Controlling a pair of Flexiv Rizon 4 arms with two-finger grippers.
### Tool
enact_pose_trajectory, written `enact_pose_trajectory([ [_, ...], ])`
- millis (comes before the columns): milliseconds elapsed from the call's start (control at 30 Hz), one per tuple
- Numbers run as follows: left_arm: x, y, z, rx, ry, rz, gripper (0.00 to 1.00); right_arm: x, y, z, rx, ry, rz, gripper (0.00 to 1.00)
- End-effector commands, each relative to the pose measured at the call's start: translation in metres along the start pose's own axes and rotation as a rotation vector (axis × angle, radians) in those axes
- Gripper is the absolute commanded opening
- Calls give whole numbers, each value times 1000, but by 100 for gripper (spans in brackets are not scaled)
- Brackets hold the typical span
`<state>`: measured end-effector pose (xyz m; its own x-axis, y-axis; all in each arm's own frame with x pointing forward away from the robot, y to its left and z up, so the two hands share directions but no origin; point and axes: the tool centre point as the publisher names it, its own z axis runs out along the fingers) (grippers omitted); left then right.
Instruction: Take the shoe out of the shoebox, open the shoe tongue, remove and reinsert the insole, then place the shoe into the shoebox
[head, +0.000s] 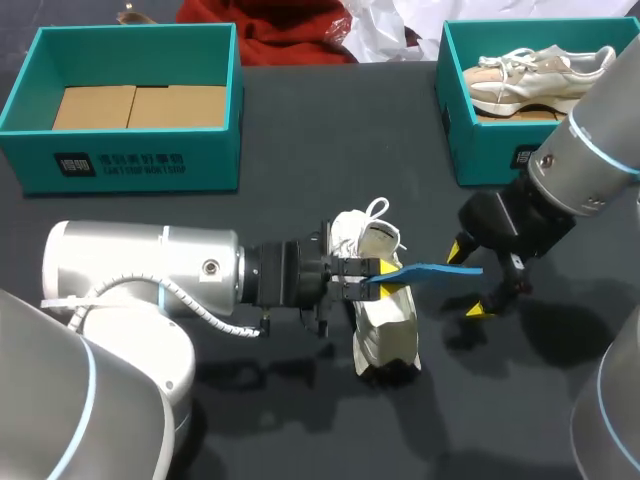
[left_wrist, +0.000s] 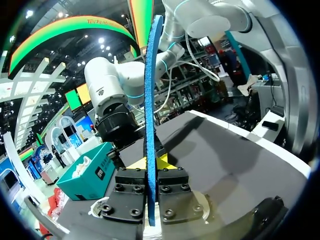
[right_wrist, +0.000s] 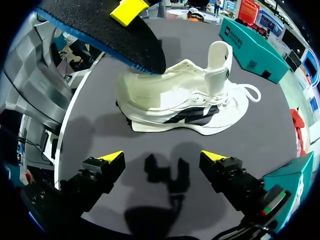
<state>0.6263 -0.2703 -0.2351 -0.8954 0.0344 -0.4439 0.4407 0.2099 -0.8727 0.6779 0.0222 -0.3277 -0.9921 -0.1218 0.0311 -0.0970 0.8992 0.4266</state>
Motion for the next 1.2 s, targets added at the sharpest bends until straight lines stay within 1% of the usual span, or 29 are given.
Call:
enact_pose_trajectory([
  [33, 5, 2, 0, 6, 2, 4, 0, 1, 2, 9, 13, -27, -32, 100],
  [100, 6, 2, -1, 14, 2, 4, 0, 1, 2, 13, 29, -37, -28, 100],
  [233, 9, 4, 0, 54, 8, 5, 0, -1, 0, 19, 46, -54, -44, 100],
  [367, 14, 8, 4, 70, 22, 24, 0, -2, -1, 27, 54, -76, -75, 100],
  [467, 12, 8, 4, 73, 22, 10, 0, -2, -4, 32, 62, -89, -111, 100],
  [767, 12, 8, 4, 73, 22, 10, 0, -2, -4, 32, 62, -89, -111, 100],
  [800, 13, 10, 5, 71, 27, 24, 0, -4, -2, 34, 58, -72, -110, 100],
  [933, 11, 13, 7, 114, 23, 29, 0, -9, -1, 39, 46, -44, -73, 100],
  [1000, 10, 15, 6, 119, 21, 38, 0, -10, 1, 40, 44, -36, -51, 100],
  [1200, 9, 22, 7, 121, 33, 37, 0, -12, 4, 42, 29, -41, -49, 100],
])
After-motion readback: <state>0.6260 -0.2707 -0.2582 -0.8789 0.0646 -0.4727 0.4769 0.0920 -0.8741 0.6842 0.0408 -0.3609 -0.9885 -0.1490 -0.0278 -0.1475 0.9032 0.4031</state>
